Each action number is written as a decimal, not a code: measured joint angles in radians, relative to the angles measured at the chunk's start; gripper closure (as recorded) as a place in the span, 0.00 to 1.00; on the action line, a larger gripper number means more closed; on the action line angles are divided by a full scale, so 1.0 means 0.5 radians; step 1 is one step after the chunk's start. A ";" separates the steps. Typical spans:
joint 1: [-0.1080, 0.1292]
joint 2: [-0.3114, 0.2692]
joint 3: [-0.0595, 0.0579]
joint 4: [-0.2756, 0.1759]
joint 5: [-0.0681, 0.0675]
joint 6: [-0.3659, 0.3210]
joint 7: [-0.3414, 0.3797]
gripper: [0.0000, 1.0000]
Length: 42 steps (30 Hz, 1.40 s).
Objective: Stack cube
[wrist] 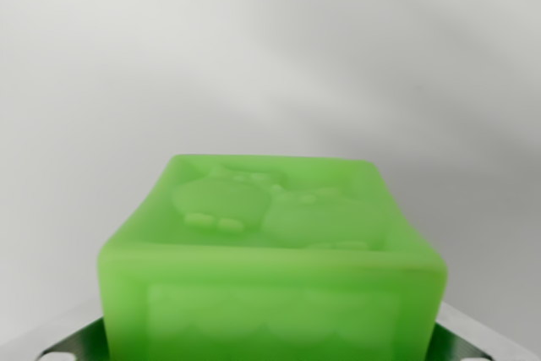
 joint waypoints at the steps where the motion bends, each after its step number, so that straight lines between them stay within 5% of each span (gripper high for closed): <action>1: 0.004 0.007 0.000 0.013 0.000 -0.006 0.024 1.00; 42: 0.149 0.322 -0.001 0.534 0.013 -0.214 0.925 1.00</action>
